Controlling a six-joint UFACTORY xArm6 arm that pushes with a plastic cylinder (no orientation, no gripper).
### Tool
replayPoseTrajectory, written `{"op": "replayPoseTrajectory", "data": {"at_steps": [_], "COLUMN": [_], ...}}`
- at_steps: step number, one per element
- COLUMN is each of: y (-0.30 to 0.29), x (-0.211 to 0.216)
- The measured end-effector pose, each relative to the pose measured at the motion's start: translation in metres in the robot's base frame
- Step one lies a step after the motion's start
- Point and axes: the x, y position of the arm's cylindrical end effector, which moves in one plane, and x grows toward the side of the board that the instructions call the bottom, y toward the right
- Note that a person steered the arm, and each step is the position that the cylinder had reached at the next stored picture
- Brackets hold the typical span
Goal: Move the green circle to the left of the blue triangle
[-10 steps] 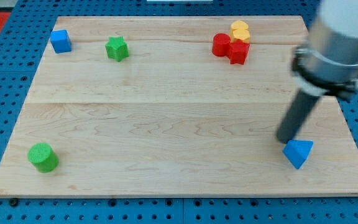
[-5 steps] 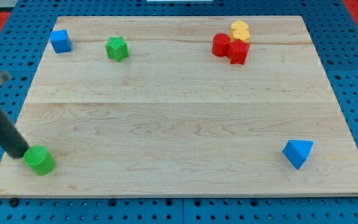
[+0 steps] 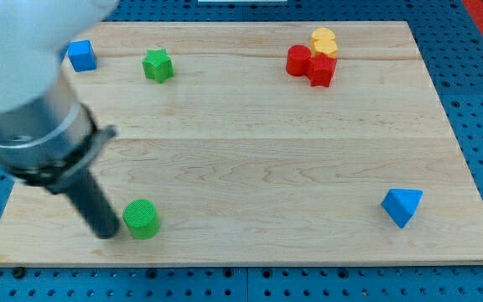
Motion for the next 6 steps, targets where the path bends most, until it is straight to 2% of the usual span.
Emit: {"op": "replayPoseTrajectory", "data": {"at_steps": [2,3,6], "y": [0.136,0.119,0.243], "x": [-0.045,-0.057,-0.086]}}
